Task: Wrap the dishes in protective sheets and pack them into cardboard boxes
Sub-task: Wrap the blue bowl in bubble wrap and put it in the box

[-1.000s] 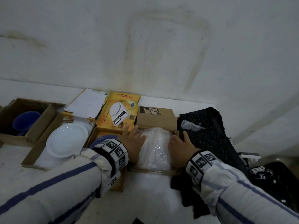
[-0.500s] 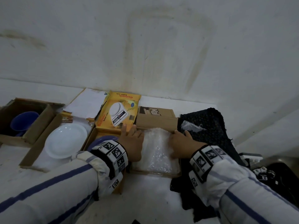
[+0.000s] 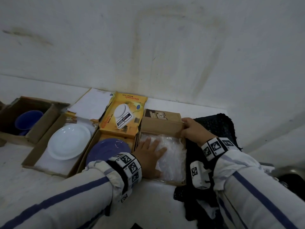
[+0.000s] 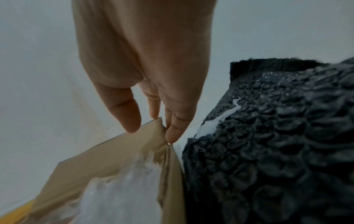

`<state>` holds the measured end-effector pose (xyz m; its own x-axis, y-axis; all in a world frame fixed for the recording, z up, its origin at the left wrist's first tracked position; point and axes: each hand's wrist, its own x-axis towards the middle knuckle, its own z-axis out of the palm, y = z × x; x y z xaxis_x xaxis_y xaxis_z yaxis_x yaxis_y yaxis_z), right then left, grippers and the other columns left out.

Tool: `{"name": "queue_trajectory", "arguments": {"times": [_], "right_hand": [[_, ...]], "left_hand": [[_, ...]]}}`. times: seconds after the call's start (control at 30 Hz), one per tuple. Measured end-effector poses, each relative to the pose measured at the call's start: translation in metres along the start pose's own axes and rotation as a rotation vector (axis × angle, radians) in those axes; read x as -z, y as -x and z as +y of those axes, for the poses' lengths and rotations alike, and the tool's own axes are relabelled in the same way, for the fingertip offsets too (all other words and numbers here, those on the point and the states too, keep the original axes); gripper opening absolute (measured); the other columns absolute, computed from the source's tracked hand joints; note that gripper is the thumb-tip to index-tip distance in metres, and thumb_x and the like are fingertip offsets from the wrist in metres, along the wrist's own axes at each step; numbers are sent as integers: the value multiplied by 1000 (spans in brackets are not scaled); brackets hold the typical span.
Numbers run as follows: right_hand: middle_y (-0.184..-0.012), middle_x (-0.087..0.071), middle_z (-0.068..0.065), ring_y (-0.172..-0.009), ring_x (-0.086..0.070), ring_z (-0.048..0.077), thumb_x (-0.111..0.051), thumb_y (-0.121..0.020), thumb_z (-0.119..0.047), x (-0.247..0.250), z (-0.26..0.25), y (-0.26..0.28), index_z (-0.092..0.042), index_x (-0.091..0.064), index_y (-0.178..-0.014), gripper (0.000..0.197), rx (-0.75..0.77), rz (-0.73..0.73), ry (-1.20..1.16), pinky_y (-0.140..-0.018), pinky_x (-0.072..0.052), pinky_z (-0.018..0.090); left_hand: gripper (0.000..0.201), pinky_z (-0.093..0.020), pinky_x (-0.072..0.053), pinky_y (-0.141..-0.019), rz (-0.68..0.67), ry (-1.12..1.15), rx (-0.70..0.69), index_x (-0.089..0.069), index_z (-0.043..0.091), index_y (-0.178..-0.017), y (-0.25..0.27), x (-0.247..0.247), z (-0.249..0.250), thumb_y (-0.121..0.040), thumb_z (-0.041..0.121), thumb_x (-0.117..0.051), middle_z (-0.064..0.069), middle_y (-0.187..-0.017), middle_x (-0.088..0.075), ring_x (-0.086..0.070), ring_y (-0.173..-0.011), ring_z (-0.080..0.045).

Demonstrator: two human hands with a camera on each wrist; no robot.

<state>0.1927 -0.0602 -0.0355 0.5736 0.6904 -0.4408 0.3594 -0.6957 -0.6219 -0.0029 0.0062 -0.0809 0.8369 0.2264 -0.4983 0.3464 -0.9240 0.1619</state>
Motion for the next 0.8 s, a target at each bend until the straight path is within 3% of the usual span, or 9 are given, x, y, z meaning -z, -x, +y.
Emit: {"name": "queue_trajectory", "arguments": {"times": [0.13,0.23,0.4,0.47,0.53,0.6,0.67,0.73,0.8], "right_hand": [[-131,-33,14,-112,-50,33,-63,-81,-18,3,-2,18,-21,-23,-143,74,72,-21,498,-91,-48,38],[-106,-52,13,-86,-59,26,-58,-84,-15,1,-7,28,-14,-25,-137,62,77,-19,525,-68,-51,34],[-74,-60,15,-58,-66,26,-51,-85,6,-15,-11,36,-12,-47,-89,19,-128,-192,112,-63,-60,43],[-69,-57,7,-57,-61,18,-49,-90,0,-20,-11,36,-16,-47,-72,24,-101,-144,87,-57,-59,30],[-73,-53,0,-61,-57,14,-47,-92,-6,-24,-7,34,-21,-47,-69,28,-91,-143,72,-53,-55,21],[-75,-55,3,-64,-59,18,-46,-92,-3,-22,-5,33,-19,-49,-71,26,-126,-204,-5,-56,-56,26],[-71,-56,9,-58,-56,22,-42,-94,-1,-15,-9,32,-14,-49,-72,26,-191,-197,-138,-49,-50,27],[-66,-56,12,-56,-55,25,-40,-94,-3,-2,-10,24,-10,-50,-69,28,-212,-42,-201,-51,-48,31],[-62,-54,7,-59,-56,23,-49,-89,-9,10,-9,13,-14,-48,-65,25,-163,133,-187,-56,-49,35]], "left_hand": [[89,-49,-3,-118,44,58,-3,-7,32,-151,2,6,2,-82,61,-55,-8,-157,-3,4,-145,-36],[79,-45,-21,-110,178,28,2,-27,27,-146,5,16,7,-81,59,-57,-9,-138,-30,-26,-129,-32],[47,-40,-34,-94,353,128,-132,-50,18,-123,5,25,20,-83,43,-54,-6,-121,-45,-42,-113,-29],[40,-43,-43,-84,391,199,-294,-60,13,-107,5,26,24,-78,38,-48,-9,-108,-55,-50,-98,-31],[46,-45,-46,-81,359,153,-411,-64,15,-113,3,24,26,-76,38,-47,-11,-111,-58,-52,-95,-32],[54,-47,-36,-99,229,-17,-385,-53,25,-133,2,23,27,-83,45,-49,-10,-136,-46,-43,-119,-32],[57,-50,-12,-114,107,-101,-301,-38,34,-143,2,18,24,-90,53,-47,-2,-154,-24,-18,-142,-27],[57,-56,6,-115,9,-71,-257,-30,39,-145,1,17,22,-92,57,-42,6,-159,-10,3,-147,-21],[58,-58,9,-114,-48,-23,-248,-26,40,-146,-1,13,20,-93,57,-41,9,-159,-5,10,-147,-20]]}}
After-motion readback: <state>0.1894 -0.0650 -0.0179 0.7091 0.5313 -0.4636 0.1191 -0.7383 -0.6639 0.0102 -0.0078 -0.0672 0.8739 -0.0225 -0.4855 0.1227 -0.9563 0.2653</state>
